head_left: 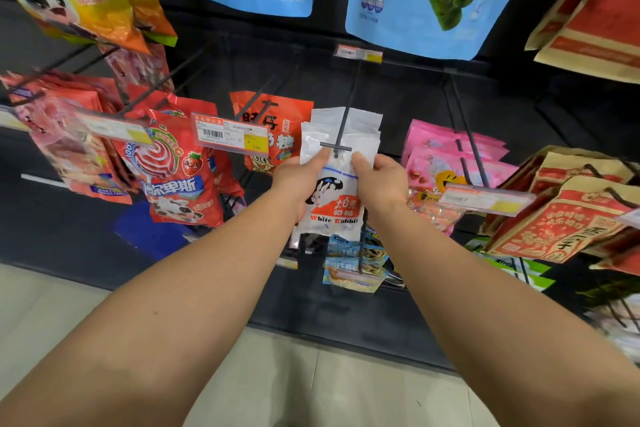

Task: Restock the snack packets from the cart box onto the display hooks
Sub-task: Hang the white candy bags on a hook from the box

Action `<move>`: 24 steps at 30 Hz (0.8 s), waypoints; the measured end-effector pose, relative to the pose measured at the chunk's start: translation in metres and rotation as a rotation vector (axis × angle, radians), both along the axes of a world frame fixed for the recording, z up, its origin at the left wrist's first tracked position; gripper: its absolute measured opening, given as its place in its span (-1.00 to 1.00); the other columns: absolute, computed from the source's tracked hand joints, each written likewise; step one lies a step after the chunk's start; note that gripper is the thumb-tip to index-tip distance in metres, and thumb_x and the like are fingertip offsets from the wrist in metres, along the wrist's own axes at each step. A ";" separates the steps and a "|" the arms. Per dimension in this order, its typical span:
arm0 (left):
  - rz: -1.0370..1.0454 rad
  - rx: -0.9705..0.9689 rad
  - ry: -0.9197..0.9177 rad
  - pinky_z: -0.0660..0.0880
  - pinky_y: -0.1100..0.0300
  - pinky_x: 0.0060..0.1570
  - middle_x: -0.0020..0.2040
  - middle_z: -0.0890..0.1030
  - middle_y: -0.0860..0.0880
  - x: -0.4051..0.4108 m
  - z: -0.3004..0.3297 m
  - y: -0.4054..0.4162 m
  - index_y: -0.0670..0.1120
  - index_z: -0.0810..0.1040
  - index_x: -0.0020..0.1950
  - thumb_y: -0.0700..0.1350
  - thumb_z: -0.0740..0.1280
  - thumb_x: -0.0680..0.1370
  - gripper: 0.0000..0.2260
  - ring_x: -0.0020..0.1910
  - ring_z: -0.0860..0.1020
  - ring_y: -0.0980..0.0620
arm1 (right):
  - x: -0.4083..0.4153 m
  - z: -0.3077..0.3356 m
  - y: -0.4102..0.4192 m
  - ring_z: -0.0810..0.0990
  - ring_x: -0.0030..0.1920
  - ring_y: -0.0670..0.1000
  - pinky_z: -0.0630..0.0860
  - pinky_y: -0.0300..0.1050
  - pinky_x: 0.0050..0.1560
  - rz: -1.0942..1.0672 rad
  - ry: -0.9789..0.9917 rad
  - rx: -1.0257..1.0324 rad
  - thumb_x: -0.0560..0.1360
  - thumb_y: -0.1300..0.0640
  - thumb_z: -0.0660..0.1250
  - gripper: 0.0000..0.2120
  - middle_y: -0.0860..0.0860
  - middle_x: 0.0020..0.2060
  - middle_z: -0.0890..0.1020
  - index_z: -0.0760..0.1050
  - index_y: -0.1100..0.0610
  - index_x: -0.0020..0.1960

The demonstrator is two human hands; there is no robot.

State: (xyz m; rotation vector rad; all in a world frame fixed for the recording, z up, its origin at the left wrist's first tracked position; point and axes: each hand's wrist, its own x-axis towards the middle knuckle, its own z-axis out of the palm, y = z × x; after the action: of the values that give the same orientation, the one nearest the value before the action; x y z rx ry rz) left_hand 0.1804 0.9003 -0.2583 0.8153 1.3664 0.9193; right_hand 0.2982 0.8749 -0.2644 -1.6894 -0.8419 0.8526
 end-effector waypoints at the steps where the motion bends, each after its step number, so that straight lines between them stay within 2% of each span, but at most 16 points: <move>1: 0.003 0.013 0.024 0.46 0.22 -0.38 -0.21 0.57 0.04 0.002 0.000 0.001 -0.05 0.51 0.10 0.09 0.40 0.54 -0.73 -0.28 0.56 0.10 | 0.000 0.000 0.003 0.68 -0.19 0.07 0.65 0.02 -0.15 -0.009 -0.017 -0.005 0.54 0.00 0.32 -0.82 0.02 -0.24 0.69 0.56 0.07 -0.18; 4: 0.029 0.070 0.081 0.39 0.28 -0.33 -0.17 0.52 0.10 0.003 -0.008 0.004 -0.05 0.51 0.13 0.09 0.40 0.54 -0.71 -0.28 0.46 0.21 | -0.001 -0.003 0.002 0.61 -0.26 -0.06 0.52 -0.14 -0.28 -0.026 -0.046 -0.006 0.54 -0.02 0.33 -0.82 -0.06 -0.26 0.63 0.57 0.09 -0.06; 6: 0.051 0.096 0.154 0.39 0.30 -0.28 -0.13 0.51 0.12 0.000 -0.020 -0.002 -0.07 0.46 0.16 0.08 0.44 0.51 -0.65 -0.23 0.48 0.21 | 0.000 -0.011 -0.008 0.56 -0.24 -0.10 0.46 -0.19 -0.27 -0.047 -0.070 -0.007 0.52 -0.04 0.36 -0.79 -0.10 -0.24 0.59 0.55 0.09 0.02; 8: 0.063 0.077 0.240 0.43 0.26 -0.12 0.05 0.56 0.05 -0.006 -0.039 -0.011 -0.08 0.42 0.29 0.10 0.47 0.48 -0.51 0.01 0.58 0.06 | 0.001 -0.023 -0.021 0.60 -0.05 -0.03 0.55 -0.12 -0.07 -0.077 -0.081 -0.042 0.48 -0.06 0.40 -0.67 -0.05 -0.05 0.62 0.53 0.08 0.17; 10: 0.049 0.033 0.302 0.43 0.15 0.09 0.35 0.48 -0.05 -0.009 -0.055 -0.022 -0.07 0.32 0.46 0.17 0.48 0.44 -0.31 0.28 0.50 -0.07 | 0.004 -0.035 -0.035 0.57 0.13 0.02 0.54 -0.04 0.14 -0.070 -0.123 -0.108 0.47 -0.08 0.41 -0.54 0.01 0.15 0.59 0.47 0.08 0.30; 12: 0.030 0.003 0.350 0.40 0.03 0.28 0.50 0.33 -0.09 -0.009 -0.068 -0.029 -0.05 0.19 0.55 0.23 0.48 0.41 -0.16 0.42 0.39 -0.14 | 0.009 -0.045 -0.049 0.54 0.22 0.04 0.50 -0.01 0.24 -0.032 -0.161 -0.162 0.48 -0.09 0.40 -0.48 0.02 0.26 0.54 0.42 0.06 0.37; 14: 0.016 0.008 0.434 0.35 -0.07 0.39 0.55 0.26 -0.11 -0.006 -0.074 -0.038 -0.06 0.10 0.59 0.23 0.48 0.41 -0.09 0.47 0.32 -0.18 | 0.015 -0.053 -0.064 0.50 0.28 0.05 0.47 -0.02 0.27 0.021 -0.196 -0.195 0.50 -0.07 0.38 -0.47 0.01 0.33 0.50 0.37 0.04 0.41; 17: 0.000 0.044 0.621 0.33 -0.14 0.41 0.57 0.22 -0.13 0.002 -0.078 -0.057 -0.10 0.04 0.60 0.23 0.46 0.42 -0.06 0.50 0.27 -0.19 | 0.030 -0.060 -0.089 0.47 0.32 0.07 0.42 -0.06 0.24 0.093 -0.289 -0.214 0.52 -0.05 0.36 -0.46 0.00 0.37 0.46 0.32 0.00 0.45; 20: -0.034 0.078 0.797 0.29 -0.16 0.42 0.56 0.22 -0.14 0.024 -0.078 -0.085 -0.10 0.11 0.58 0.22 0.42 0.45 -0.14 0.50 0.26 -0.21 | 0.056 -0.063 -0.121 0.41 0.38 0.08 0.41 -0.03 0.29 0.167 -0.373 -0.227 0.54 -0.04 0.33 -0.43 -0.02 0.42 0.40 0.26 -0.01 0.49; 22: -0.137 0.125 0.907 0.27 -0.13 0.42 0.54 0.24 -0.14 0.050 -0.075 -0.106 -0.07 0.19 0.55 0.21 0.40 0.47 -0.23 0.49 0.26 -0.20 | 0.082 -0.065 -0.149 0.39 0.40 0.07 0.37 0.01 0.37 0.188 -0.436 -0.249 0.53 -0.07 0.33 -0.39 -0.03 0.47 0.34 0.22 -0.02 0.52; 24: -0.351 0.201 0.989 0.31 -0.07 0.41 0.51 0.31 -0.12 0.087 -0.072 -0.132 -0.03 0.25 0.53 0.24 0.39 0.46 -0.26 0.47 0.31 -0.18 | 0.116 -0.067 -0.182 0.36 0.42 0.07 0.34 0.06 0.39 0.179 -0.534 -0.285 0.52 -0.13 0.31 -0.36 -0.01 0.49 0.30 0.19 -0.04 0.53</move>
State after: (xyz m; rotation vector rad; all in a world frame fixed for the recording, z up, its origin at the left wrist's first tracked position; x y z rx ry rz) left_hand 0.2671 0.7687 -0.3300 1.7400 1.8741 0.3525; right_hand 0.4138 0.6932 -0.3319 -2.1645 -1.2936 0.6664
